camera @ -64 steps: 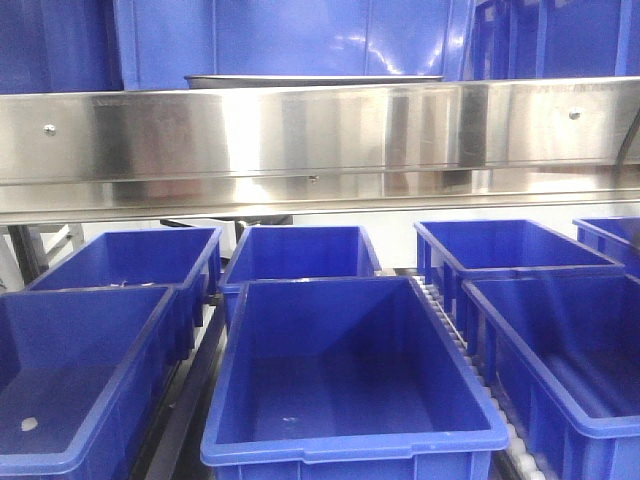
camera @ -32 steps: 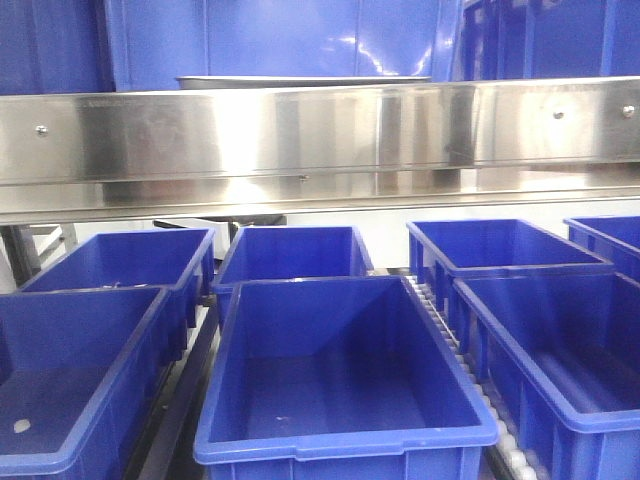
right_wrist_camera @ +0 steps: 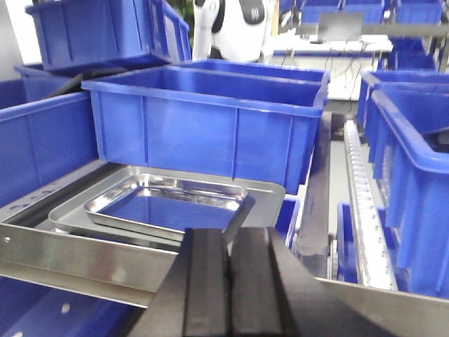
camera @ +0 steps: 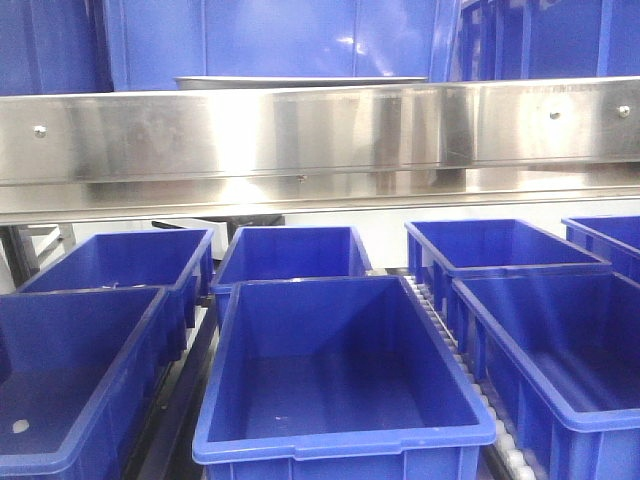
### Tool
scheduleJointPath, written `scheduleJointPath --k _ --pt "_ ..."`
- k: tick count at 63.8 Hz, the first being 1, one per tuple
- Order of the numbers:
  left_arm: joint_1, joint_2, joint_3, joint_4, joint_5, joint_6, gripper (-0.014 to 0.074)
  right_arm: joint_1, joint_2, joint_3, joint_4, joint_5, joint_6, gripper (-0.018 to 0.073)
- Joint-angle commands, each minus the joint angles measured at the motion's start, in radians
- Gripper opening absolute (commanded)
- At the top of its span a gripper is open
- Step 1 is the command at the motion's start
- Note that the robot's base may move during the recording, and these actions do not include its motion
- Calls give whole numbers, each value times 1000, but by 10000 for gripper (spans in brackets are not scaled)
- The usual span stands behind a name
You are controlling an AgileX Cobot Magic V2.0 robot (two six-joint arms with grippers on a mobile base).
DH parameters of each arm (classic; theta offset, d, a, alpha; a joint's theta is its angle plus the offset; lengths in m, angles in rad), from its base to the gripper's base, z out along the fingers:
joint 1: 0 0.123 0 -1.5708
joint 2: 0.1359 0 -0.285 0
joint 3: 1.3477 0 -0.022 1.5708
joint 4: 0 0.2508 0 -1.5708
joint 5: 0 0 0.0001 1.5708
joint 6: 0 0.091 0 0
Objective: Stack silver trays without gaps
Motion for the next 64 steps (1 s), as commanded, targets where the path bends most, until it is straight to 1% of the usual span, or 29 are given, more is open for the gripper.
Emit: scheduleJointPath --k 1,15,53,60,64 --pt "-4 -44 3 12 -19 -4 -8 3 -51 12 -1 -39 -7 -79" --pt "-4 -101 3 12 -19 -4 -8 3 -119 12 -1 -41 -7 -79" --pt "-4 -101 3 12 -21 -4 -8 3 -125 12 -1 -41 -7 -79" --pt "-4 -101 3 12 -21 -4 -8 -10 -125 12 -4 -115 -7 -79" --pt "-4 -101 3 12 -21 -4 -8 -41 -125 12 -40 -125 -7 -79"
